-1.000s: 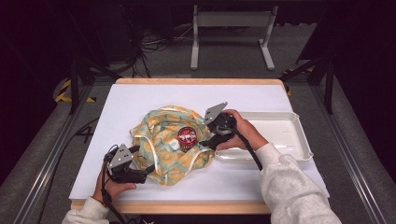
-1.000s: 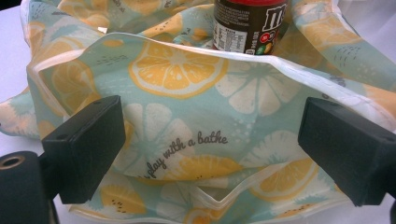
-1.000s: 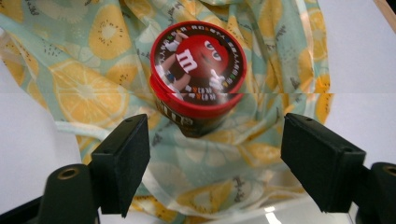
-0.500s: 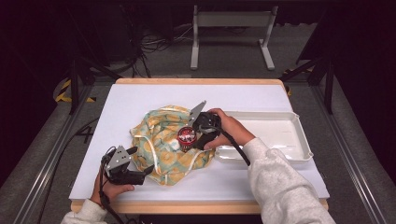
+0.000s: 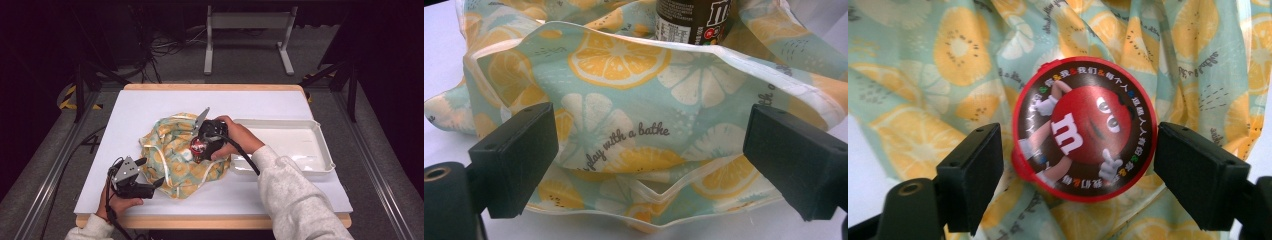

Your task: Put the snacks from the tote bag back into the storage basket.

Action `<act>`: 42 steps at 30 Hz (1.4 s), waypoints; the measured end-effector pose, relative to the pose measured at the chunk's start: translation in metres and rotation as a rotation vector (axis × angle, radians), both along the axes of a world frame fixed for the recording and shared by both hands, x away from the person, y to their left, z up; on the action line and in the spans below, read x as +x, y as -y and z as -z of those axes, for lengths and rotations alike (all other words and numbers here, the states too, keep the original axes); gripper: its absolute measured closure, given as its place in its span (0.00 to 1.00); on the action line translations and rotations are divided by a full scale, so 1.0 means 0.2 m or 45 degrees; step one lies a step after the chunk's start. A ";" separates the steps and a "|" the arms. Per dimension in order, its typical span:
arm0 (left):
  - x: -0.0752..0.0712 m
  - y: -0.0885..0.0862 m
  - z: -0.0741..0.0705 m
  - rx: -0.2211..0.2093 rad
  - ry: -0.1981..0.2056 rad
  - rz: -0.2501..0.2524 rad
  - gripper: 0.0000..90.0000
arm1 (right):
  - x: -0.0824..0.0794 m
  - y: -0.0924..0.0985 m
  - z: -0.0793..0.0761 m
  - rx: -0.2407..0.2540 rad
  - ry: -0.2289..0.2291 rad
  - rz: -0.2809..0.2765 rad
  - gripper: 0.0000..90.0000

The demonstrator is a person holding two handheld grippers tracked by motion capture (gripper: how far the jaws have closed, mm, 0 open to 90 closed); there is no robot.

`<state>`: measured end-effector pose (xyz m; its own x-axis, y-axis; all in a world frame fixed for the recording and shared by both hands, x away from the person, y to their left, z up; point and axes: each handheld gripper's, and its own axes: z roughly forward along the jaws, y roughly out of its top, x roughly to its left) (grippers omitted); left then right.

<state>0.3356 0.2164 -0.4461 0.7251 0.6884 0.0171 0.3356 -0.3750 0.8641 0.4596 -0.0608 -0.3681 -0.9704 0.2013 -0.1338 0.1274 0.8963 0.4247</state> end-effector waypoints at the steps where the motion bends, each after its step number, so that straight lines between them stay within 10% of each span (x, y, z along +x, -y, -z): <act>1: 0.00 0.00 0.00 0.000 0.001 -0.001 0.09 | 0.01 -0.01 0.01 -0.010 -0.003 0.005 0.23; 42: 0.00 0.00 0.00 0.001 -0.002 -0.001 0.09 | 0.02 -0.06 0.01 -0.003 0.005 0.031 0.29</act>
<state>0.3357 0.2172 -0.4464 0.7245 0.6891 0.0166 0.3375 -0.3756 0.8631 0.4637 -0.0498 -0.3693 -0.9646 0.2245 -0.1382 0.1474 0.8940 0.4232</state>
